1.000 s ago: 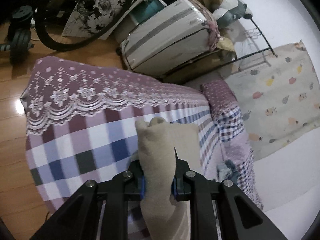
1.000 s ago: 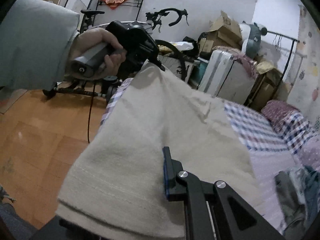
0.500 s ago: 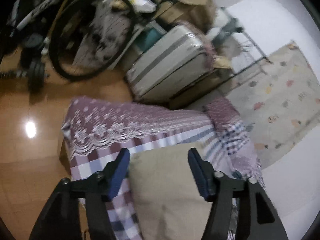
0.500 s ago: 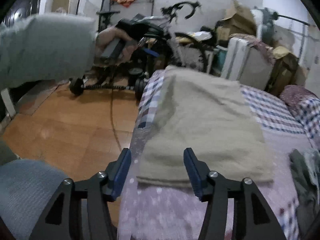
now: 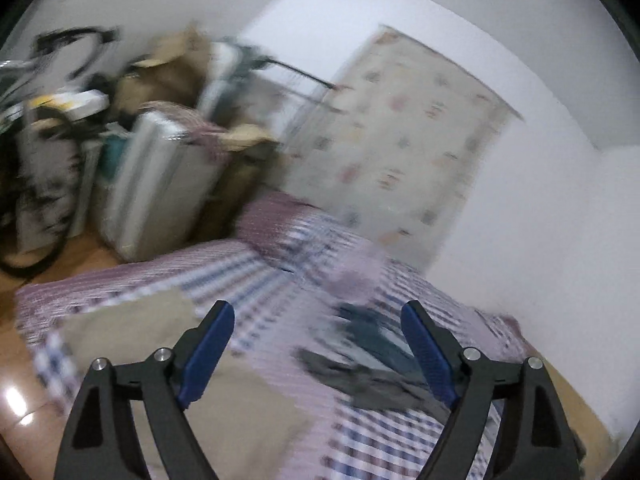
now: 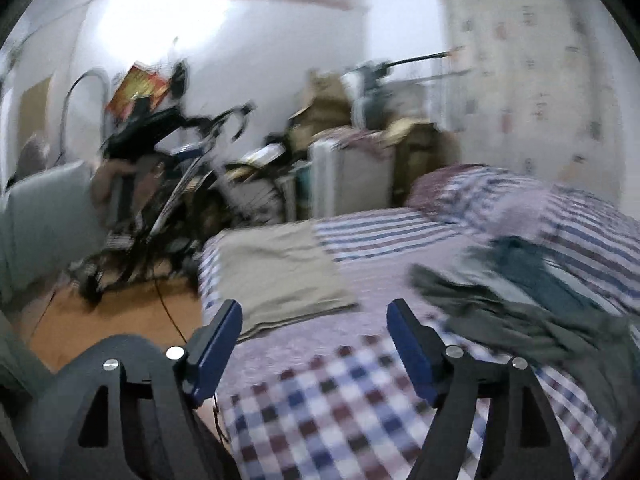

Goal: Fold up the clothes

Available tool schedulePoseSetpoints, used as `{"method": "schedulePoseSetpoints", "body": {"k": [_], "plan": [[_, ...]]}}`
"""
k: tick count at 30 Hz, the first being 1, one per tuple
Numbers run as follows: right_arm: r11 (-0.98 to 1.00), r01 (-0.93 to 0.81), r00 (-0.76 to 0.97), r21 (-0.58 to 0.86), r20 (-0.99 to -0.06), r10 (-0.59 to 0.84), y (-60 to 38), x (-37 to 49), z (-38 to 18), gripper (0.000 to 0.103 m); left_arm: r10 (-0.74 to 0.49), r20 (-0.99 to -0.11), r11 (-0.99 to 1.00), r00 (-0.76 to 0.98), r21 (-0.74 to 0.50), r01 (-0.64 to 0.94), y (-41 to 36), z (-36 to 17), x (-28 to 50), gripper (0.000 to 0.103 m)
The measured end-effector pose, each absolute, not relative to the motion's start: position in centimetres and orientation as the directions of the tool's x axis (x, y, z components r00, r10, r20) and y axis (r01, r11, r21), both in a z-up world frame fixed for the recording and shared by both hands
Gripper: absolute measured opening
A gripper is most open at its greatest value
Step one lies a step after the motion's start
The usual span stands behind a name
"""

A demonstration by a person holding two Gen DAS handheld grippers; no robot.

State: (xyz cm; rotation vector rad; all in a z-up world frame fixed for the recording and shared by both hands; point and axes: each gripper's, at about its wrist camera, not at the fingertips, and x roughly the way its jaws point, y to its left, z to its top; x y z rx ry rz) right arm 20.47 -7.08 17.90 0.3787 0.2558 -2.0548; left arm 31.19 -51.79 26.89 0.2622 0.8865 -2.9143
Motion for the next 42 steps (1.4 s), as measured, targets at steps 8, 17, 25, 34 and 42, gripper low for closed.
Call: {"method": "schedulePoseSetpoints", "body": {"k": [8,17,25,34,42], "plan": [[-0.669,0.743,-0.646,0.021,-0.239,-0.725,7.5,21.9,22.9,0.088,0.262,-0.208,-0.888,-0.942,-0.434,-0.152,-33.0,32.5,26.4,0.089],[-0.812,0.571,-0.791,0.117,-0.186,-0.583,18.3,20.9,24.9,0.102,0.463,-0.259,-0.857,-0.848,-0.375,-0.353,-14.3,31.5,20.7,0.102],[-0.946,0.282,-0.857,0.162,-0.4,-0.324,21.0,14.5,21.2,0.103,0.292,-0.472,-0.954,-0.832,-0.206,-0.218,-5.6,24.6,14.1,0.102],[-0.964,0.076,-0.798,0.256,-0.564,-0.213,22.3,6.9,12.9,0.103,0.187,-0.637,-0.982,-0.748,-0.138,-0.127,-3.5,14.2,6.7,0.102],[-0.987,0.062,-0.687,0.148,-0.711,-0.15,20.3,2.7,5.0,0.103,0.088,-0.721,-0.996,-0.687,-0.064,-0.06,-3.4,6.1,2.0,0.102]]}}
